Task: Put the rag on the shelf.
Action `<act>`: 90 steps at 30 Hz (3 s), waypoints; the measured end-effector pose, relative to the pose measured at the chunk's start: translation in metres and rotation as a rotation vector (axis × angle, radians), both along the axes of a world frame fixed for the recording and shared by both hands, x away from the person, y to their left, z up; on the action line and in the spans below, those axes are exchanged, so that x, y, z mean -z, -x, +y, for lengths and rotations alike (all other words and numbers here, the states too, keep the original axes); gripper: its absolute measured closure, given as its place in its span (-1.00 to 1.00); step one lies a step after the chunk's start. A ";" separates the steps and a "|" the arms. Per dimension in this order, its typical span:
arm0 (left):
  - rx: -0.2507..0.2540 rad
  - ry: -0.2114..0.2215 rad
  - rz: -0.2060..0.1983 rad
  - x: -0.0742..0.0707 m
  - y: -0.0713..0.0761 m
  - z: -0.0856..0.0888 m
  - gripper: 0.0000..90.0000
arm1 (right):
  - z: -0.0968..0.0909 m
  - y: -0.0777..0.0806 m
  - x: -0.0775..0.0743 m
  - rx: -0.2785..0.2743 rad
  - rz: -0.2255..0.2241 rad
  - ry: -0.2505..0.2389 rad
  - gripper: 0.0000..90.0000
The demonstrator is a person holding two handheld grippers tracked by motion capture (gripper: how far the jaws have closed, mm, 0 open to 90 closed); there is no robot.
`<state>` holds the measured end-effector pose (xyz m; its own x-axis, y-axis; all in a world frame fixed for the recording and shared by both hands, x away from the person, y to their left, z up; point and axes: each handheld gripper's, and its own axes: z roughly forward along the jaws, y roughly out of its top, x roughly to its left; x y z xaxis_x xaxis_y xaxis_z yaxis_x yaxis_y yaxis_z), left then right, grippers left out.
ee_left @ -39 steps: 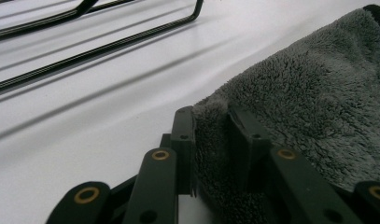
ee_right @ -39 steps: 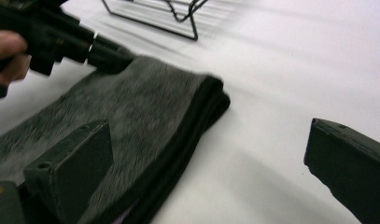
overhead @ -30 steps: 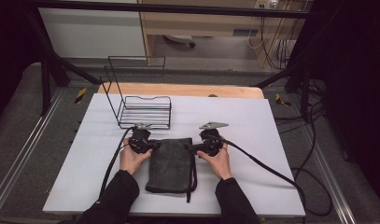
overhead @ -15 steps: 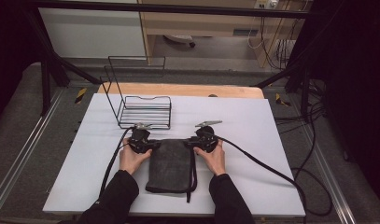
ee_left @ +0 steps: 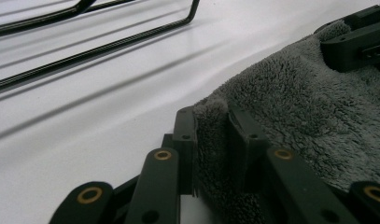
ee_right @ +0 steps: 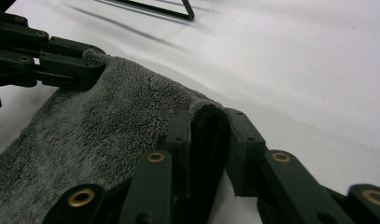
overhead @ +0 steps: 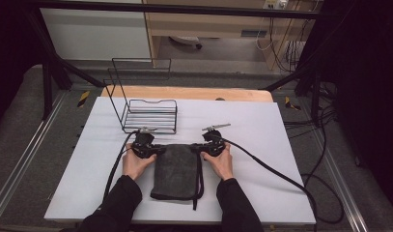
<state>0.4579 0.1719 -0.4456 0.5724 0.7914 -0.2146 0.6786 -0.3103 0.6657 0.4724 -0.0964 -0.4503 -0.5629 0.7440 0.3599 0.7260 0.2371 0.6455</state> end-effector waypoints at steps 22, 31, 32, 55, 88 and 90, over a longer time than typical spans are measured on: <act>0.052 0.093 -0.098 -0.031 0.022 0.018 0.77 | -0.004 0.021 -0.028 -0.012 -0.122 -0.073 0.75; 0.055 0.112 -0.153 -0.044 0.037 0.019 0.78 | -0.007 0.037 -0.040 -0.023 -0.192 -0.104 0.75; 0.057 0.114 -0.162 -0.046 0.039 0.019 0.77 | -0.008 0.039 -0.041 -0.023 -0.202 -0.106 0.75; 0.064 0.185 -0.335 -0.080 0.080 0.026 0.78 | -0.015 0.077 -0.074 -0.029 -0.375 -0.199 0.76; 0.035 0.315 -0.586 -0.151 0.099 0.034 0.78 | -0.010 0.099 -0.145 0.008 -0.665 -0.311 0.77; 0.033 0.321 -0.599 -0.155 0.099 0.035 0.78 | -0.009 0.099 -0.150 0.012 -0.678 -0.321 0.77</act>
<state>0.3588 0.2067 -0.2910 0.6887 0.7212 -0.0743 0.1573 -0.0486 0.9864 0.3729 -0.1056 -0.3003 -0.7309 0.6685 0.1374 0.1455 -0.0441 0.9884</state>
